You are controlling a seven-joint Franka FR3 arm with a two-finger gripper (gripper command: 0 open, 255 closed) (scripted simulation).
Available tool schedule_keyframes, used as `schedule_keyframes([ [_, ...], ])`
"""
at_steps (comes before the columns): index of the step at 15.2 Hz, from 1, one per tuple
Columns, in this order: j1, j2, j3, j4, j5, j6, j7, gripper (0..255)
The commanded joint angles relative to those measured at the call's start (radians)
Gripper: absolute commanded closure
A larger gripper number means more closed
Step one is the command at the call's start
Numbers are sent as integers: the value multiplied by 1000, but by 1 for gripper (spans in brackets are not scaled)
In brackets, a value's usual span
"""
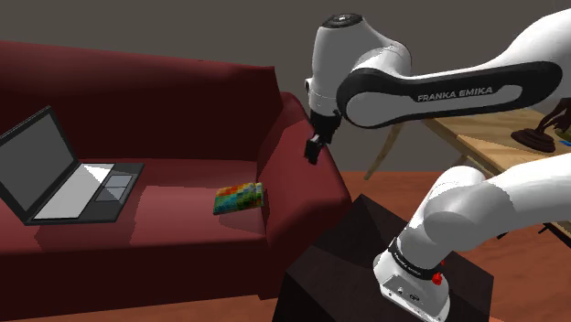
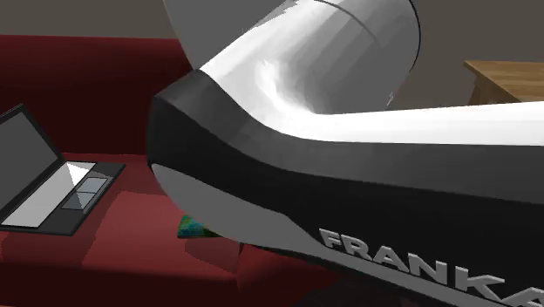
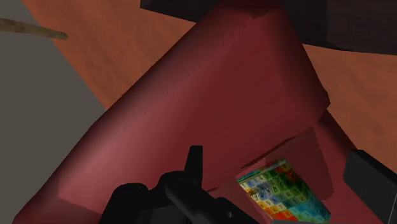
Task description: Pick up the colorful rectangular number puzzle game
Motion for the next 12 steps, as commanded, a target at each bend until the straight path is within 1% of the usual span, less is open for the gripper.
schedule_keyframes([
  [1, -3, 41, 76, -26, -43, 82, 72, 0],
  [4, -37, 134, 196, -43, -141, 193, 198, 0],
  [6, -81, 210, 286, -41, -233, 254, 303, 0],
  [7, -109, 253, 334, -35, -290, 278, 363, 0],
  [9, -178, 352, 435, -12, -429, 304, 500, 0],
  [10, -216, 410, 487, 5, -512, 303, 578, 0],
  [12, -286, 553, 583, 53, -707, 258, 748, 0],
])
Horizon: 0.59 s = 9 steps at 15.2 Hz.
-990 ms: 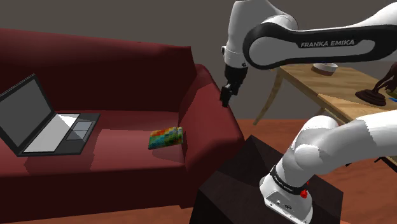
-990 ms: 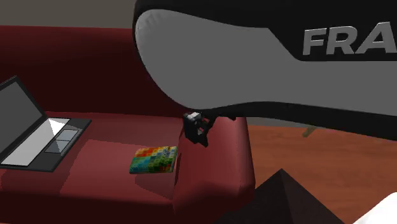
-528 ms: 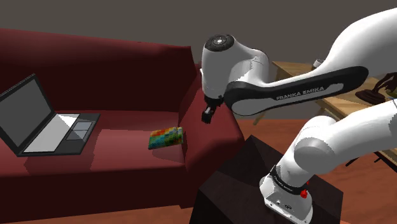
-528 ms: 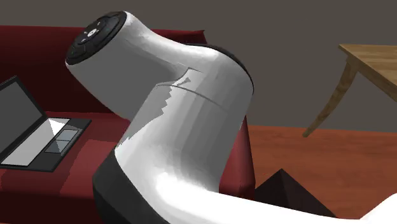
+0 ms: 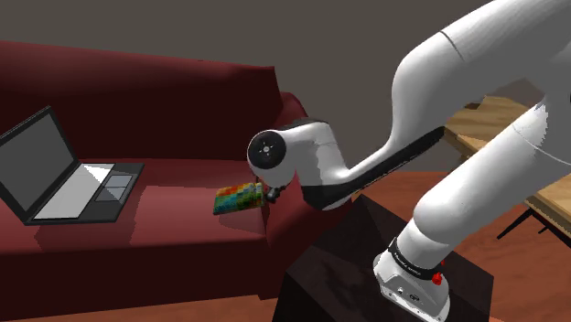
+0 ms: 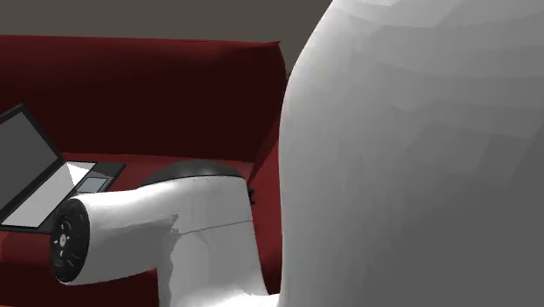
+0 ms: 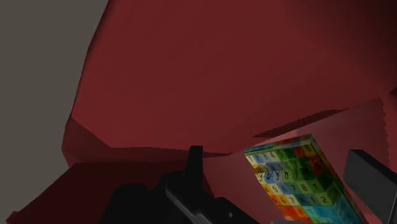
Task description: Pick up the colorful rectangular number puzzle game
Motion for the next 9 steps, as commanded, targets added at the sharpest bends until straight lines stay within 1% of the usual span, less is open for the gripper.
schedule_keyframes([
  [1, -52, 151, 81, 47, -210, -68, 177, 0],
  [2, -53, 246, 98, 79, -313, -130, 257, 0],
  [3, -35, 339, 95, 110, -407, -199, 324, 0],
  [4, -3, 425, 77, 141, -488, -265, 379, 0],
  [6, 82, 570, 13, 203, -617, -379, 456, 0],
  [9, 203, 749, -89, 299, -765, -513, 524, 0],
])
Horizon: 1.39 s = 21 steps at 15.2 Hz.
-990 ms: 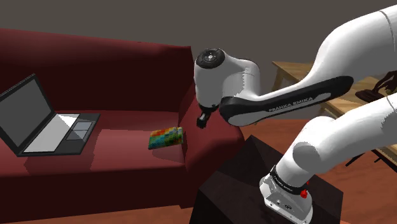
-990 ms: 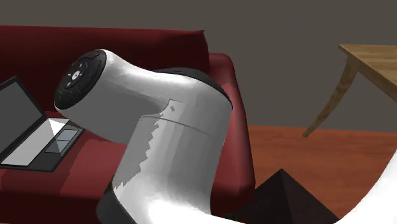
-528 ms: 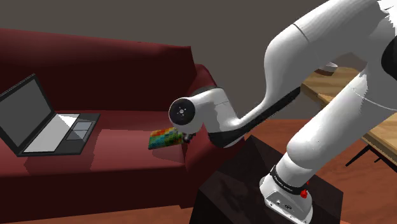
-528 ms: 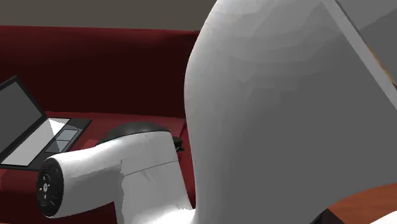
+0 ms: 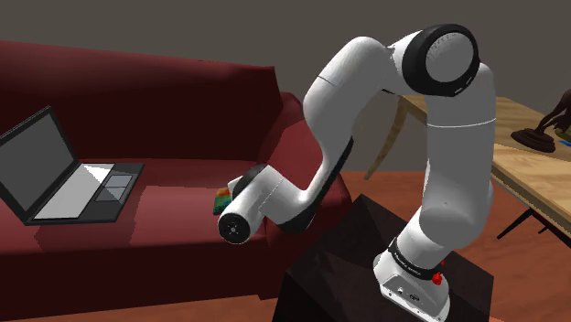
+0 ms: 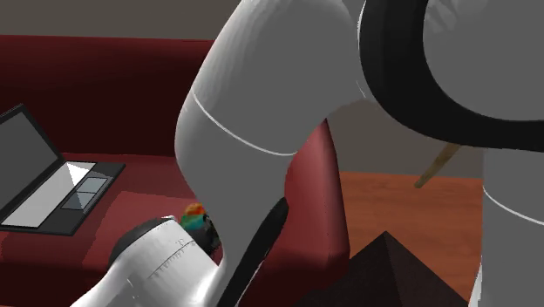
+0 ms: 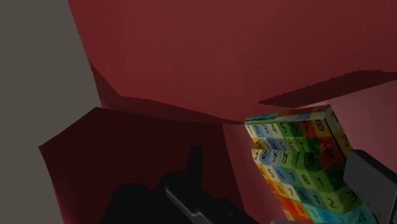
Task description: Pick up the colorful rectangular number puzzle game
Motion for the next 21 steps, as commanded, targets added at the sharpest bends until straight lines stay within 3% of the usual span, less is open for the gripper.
schedule_keyframes([
  [1, 80, 125, -70, 72, -103, -90, 43, 0],
  [5, 203, 316, -194, 215, -247, -210, 70, 0],
  [14, 235, 418, -233, 275, -284, -213, 109, 0],
  [15, 234, 416, -232, 271, -284, -213, 110, 255],
  [21, 235, 417, -232, 273, -283, -213, 110, 255],
])
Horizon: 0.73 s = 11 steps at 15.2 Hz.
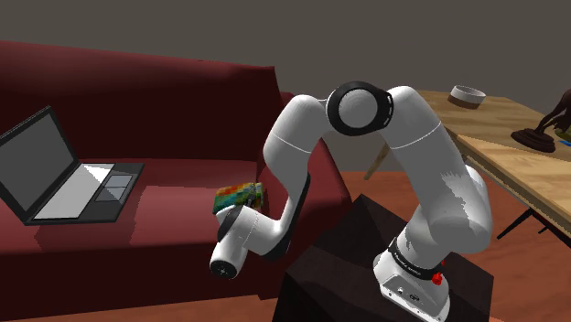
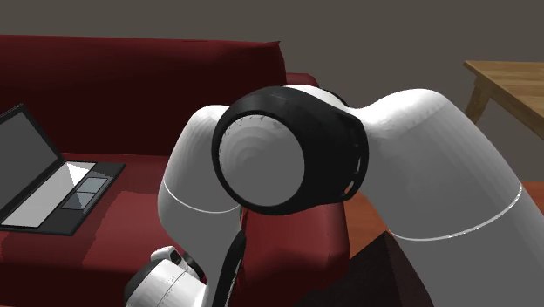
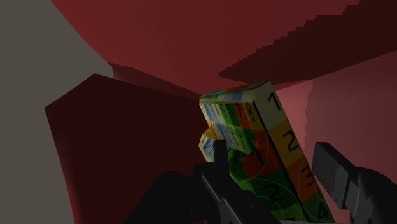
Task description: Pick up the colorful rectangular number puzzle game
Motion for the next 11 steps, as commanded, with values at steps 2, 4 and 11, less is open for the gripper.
schedule_keyframes([
  [2, 0, 1, 0, 0, 0, 1, 0, 255],
  [4, -4, -11, 4, -6, 4, 1, -5, 255],
  [11, -33, -106, 39, -61, 39, 6, -42, 255],
])
